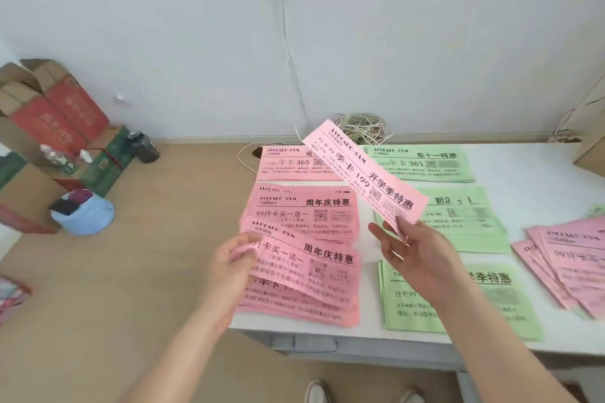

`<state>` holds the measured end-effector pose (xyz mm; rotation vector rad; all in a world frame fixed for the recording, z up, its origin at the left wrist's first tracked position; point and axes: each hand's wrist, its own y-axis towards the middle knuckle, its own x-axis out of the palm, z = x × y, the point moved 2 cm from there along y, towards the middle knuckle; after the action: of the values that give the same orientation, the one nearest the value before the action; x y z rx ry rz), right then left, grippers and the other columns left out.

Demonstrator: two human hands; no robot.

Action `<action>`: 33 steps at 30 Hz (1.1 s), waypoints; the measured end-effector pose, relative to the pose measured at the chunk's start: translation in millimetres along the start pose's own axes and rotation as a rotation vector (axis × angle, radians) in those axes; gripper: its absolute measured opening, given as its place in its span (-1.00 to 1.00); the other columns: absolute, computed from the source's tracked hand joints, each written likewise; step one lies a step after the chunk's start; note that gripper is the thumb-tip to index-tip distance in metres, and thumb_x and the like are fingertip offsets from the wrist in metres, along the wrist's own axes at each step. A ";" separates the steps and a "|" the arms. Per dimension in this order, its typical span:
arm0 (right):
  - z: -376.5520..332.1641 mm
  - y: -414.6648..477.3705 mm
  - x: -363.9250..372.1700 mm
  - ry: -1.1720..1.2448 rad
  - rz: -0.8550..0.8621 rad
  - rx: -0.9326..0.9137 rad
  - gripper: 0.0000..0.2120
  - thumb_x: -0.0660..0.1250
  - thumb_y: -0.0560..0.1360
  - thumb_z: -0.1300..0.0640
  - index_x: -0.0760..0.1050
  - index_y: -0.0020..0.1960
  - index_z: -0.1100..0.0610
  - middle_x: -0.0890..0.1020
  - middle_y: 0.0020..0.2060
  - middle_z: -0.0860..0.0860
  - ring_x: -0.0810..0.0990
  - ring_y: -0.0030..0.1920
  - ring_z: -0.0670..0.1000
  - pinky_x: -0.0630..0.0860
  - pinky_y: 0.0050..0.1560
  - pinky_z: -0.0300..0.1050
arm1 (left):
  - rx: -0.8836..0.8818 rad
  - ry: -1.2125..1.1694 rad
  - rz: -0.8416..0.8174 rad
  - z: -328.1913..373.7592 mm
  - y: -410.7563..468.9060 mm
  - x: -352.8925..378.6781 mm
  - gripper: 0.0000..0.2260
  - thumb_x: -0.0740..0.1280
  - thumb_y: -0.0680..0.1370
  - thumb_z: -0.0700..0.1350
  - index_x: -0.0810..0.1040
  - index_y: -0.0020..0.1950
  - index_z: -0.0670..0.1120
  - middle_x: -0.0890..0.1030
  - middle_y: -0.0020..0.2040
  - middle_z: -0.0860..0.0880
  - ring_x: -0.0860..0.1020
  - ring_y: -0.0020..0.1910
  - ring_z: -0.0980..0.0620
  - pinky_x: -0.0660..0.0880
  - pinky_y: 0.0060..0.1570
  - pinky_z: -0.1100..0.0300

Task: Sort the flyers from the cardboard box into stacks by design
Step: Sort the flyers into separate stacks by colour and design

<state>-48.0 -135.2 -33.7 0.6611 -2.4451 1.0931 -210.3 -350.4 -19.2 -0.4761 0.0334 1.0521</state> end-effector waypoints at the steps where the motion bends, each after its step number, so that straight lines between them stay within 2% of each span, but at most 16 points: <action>1: 1.0 -0.3 -0.6 -0.014 0.025 -0.016 -0.88 0.22 0.57 0.31 0.48 0.07 0.22 0.66 -0.19 0.12 0.69 -0.02 0.17 0.45 -0.21 -0.15 | 0.009 0.045 -0.001 -7.7 4.0 -3.2 -0.70 0.19 0.57 -0.32 0.59 0.03 0.04 0.66 -0.03 -0.02 0.66 -0.17 -0.07 0.59 -0.07 -0.12; 3: 1.2 -1.7 -0.7 -0.082 0.073 -0.056 -0.90 0.22 0.56 0.31 0.47 0.03 0.20 0.67 -0.16 0.12 0.70 -0.10 0.13 0.40 -0.26 -0.17 | 0.061 0.213 -0.015 -17.8 14.5 -10.2 -0.68 0.22 0.55 -0.28 0.56 0.05 0.15 0.66 -0.11 0.04 0.64 -0.25 -0.15 0.60 -0.21 -0.12; 5: 0.5 -2.1 -1.9 -0.219 0.123 -0.116 -0.90 0.22 0.56 0.32 0.48 -0.01 0.18 0.69 -0.18 0.09 0.70 -0.21 0.07 0.34 -0.33 -0.19 | 0.119 0.455 -0.031 -23.0 21.0 -14.2 -0.72 0.24 0.53 -0.22 0.53 0.04 0.17 0.61 -0.19 0.08 0.57 -0.41 -0.02 0.54 -0.36 0.08; 7: -2.2 -2.6 -4.7 -0.368 0.167 -0.198 -0.88 0.22 0.56 0.32 0.49 0.03 0.17 0.70 -0.25 0.04 0.68 -0.25 0.03 0.32 -0.37 -0.20 | 0.164 0.581 -0.050 -25.0 23.4 -16.1 -0.76 0.24 0.56 -0.19 0.54 0.01 0.16 0.59 -0.18 0.11 0.55 -0.42 0.12 0.50 -0.38 0.16; 9: -7.0 -3.3 -10.1 -0.422 0.206 -0.261 -0.89 0.24 0.57 0.30 0.49 0.05 0.16 0.69 -0.25 0.04 0.65 -0.24 0.02 0.32 -0.37 -0.19 | 0.182 0.569 -0.071 -20.4 24.2 -18.9 -0.78 0.25 0.58 -0.19 0.57 -0.01 0.14 0.61 -0.12 0.12 0.60 -0.29 0.13 0.56 -0.28 0.14; 10: -10.0 -4.2 -13.2 -0.419 0.224 -0.278 -0.90 0.25 0.57 0.28 0.49 0.04 0.15 0.67 -0.22 0.06 0.62 -0.24 0.02 0.31 -0.37 -0.18 | 0.189 0.488 -0.087 -16.5 25.7 -20.9 -0.77 0.27 0.58 -0.21 0.59 -0.03 0.12 0.63 -0.10 0.12 0.62 -0.24 0.10 0.59 -0.23 0.11; 12: -15.3 -6.3 -19.1 -0.399 0.256 -0.295 -0.93 0.27 0.57 0.26 0.50 0.01 0.13 0.63 -0.18 0.08 0.57 -0.23 0.02 0.31 -0.35 -0.18 | 0.204 0.296 -0.080 -6.0 32.3 -25.0 -0.75 0.28 0.57 -0.25 0.61 -0.06 0.10 0.67 -0.11 0.09 0.65 -0.22 0.06 0.61 -0.20 0.04; 14: -18.6 -8.3 -24.2 -0.375 0.277 -0.311 -0.93 0.28 0.57 0.25 0.51 -0.03 0.12 0.63 -0.17 0.07 0.58 -0.22 0.01 0.33 -0.33 -0.18 | 0.227 0.222 -0.036 3.0 48.8 -26.1 -0.75 0.29 0.56 -0.27 0.60 -0.08 0.09 0.69 -0.12 0.08 0.66 -0.22 0.06 0.61 -0.22 0.05; 17: -20.8 -11.6 -27.3 -0.390 0.295 -0.349 -0.94 0.30 0.56 0.22 0.54 -0.01 0.12 0.67 -0.19 0.05 0.63 -0.21 0.00 0.35 -0.30 -0.18 | 0.251 0.316 -0.011 7.3 79.8 -16.3 -0.76 0.28 0.56 -0.26 0.59 -0.07 0.10 0.67 -0.11 0.08 0.64 -0.22 0.04 0.60 -0.17 0.02; 19: -21.7 -13.0 -26.2 -0.421 0.301 -0.362 -0.94 0.33 0.55 0.18 0.55 0.01 0.13 0.69 -0.22 0.03 0.64 -0.22 -0.01 0.35 -0.31 -0.20 | 0.281 0.433 -0.010 6.5 95.6 -6.8 -0.76 0.28 0.55 -0.24 0.58 -0.06 0.12 0.65 -0.07 0.07 0.60 -0.23 0.07 0.54 -0.19 0.10; 21: -23.9 -14.3 -23.9 -0.462 0.313 -0.379 -0.92 0.34 0.55 0.15 0.54 0.01 0.13 0.70 -0.23 0.01 0.65 -0.24 -0.03 0.37 -0.33 -0.24 | 0.316 0.569 0.005 6.0 102.1 1.3 -0.79 0.29 0.54 -0.23 0.58 0.03 0.08 0.63 -0.07 0.03 0.55 -0.22 0.12 0.41 -0.21 0.20; 24: -28.3 -17.0 -20.7 -0.551 0.327 -0.385 -0.92 0.34 0.54 0.12 0.53 -0.01 0.13 0.70 -0.19 0.03 0.65 -0.21 -0.04 0.39 -0.23 -0.18 | 0.372 0.638 0.012 7.7 103.3 7.0 -0.77 0.31 0.53 -0.21 0.57 0.15 -0.01 0.61 -0.05 0.02 0.51 -0.23 0.18 0.36 -0.16 0.25; 28: -26.6 -23.8 -12.9 -0.677 0.230 -0.331 -0.90 0.35 0.53 0.11 0.56 -0.01 0.13 0.70 -0.24 -0.04 0.56 -0.21 -0.06 0.34 -0.19 -0.14 | 0.484 0.827 -0.007 7.8 103.8 4.6 -0.70 0.35 0.51 -0.13 0.52 0.25 -0.03 0.58 0.15 -0.04 0.56 -0.07 0.01 0.40 -0.05 0.16; 30: -23.6 -26.3 -10.1 -0.719 0.193 -0.304 -0.92 0.36 0.53 0.13 0.57 -0.02 0.13 0.71 -0.23 0.00 0.53 -0.25 -0.06 0.32 -0.19 -0.14 | 0.562 0.926 0.052 14.8 98.5 -1.6 -0.67 0.36 0.51 -0.07 0.50 0.28 -0.01 0.53 0.16 -0.07 0.55 0.04 -0.07 0.43 0.00 0.08; 31: -21.1 -27.0 -8.8 -0.737 0.175 -0.290 -0.92 0.36 0.53 0.14 0.57 -0.01 0.12 0.71 -0.19 0.04 0.53 -0.25 -0.07 0.33 -0.17 -0.14 | 0.587 0.894 0.094 18.8 94.0 -5.3 -0.69 0.33 0.53 -0.04 0.50 0.27 -0.01 0.53 0.14 -0.07 0.53 0.07 -0.08 0.42 0.02 0.07; 33: -13.6 -28.9 -4.1 -0.748 0.130 -0.268 -0.93 0.36 0.53 0.16 0.57 0.00 0.12 0.72 -0.16 0.07 0.56 -0.27 -0.10 0.36 -0.13 -0.14 | 0.494 0.597 0.048 27.9 81.0 -10.4 -0.73 0.25 0.58 0.04 0.51 0.24 0.02 0.56 0.11 0.00 0.54 0.06 0.00 0.43 0.03 0.11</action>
<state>-26.5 -140.6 -10.4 0.9579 -3.2236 0.5884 -289.1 -315.3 -20.8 -0.3217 0.8189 0.8766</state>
